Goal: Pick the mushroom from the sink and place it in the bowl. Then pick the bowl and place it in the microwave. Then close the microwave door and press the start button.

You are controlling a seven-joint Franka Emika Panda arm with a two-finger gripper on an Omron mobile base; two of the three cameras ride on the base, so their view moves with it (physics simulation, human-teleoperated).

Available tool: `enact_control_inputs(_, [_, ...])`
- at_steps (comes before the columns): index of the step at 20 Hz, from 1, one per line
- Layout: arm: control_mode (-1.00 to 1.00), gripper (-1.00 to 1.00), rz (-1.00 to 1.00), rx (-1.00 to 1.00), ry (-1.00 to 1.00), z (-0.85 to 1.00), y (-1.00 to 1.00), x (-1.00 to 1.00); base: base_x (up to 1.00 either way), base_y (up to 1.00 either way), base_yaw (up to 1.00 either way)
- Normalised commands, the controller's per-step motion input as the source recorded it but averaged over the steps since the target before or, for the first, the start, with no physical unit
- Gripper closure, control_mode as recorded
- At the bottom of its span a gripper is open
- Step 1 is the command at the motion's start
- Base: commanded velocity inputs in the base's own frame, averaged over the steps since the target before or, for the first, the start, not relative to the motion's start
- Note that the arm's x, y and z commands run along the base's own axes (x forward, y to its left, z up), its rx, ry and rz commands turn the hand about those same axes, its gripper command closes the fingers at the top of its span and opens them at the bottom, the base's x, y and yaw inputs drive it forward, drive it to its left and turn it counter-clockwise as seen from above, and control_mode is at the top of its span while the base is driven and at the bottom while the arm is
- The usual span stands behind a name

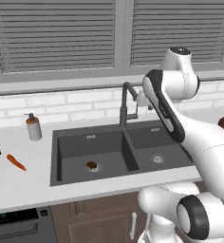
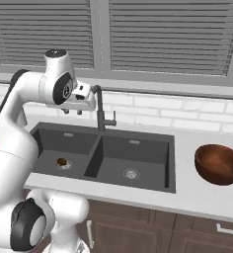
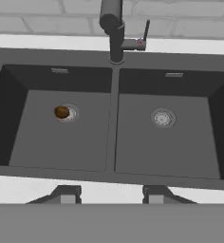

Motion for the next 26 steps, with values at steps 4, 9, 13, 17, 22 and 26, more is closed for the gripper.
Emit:
enact_control_inputs(4, [-1.0,-1.0,0.0,-0.13,0.0,-0.03,0.27,-0.02,0.0,0.0,0.0])
enact_control_inputs(9, [-1.0,-1.0,0.03,-0.1,-0.01,-0.47,0.9,-0.57,0.0,0.0,0.0])
enact_control_inputs(13, [-1.0,-1.0,0.12,0.0,0.01,-0.78,1.0,-0.12,0.0,0.0,0.0])
enact_control_inputs(17, [-1.0,-1.0,0.07,0.0,0.06,-0.9,1.0,0.53,0.0,0.0,0.0])
enact_control_inputs(22, [-1.0,-1.0,0.0,-0.02,0.19,-0.81,0.77,0.9,0.0,0.0,0.0])
enact_control_inputs(26, [-1.0,-1.0,0.0,0.0,0.21,-0.87,0.27,0.99,0.0,0.0,0.0])
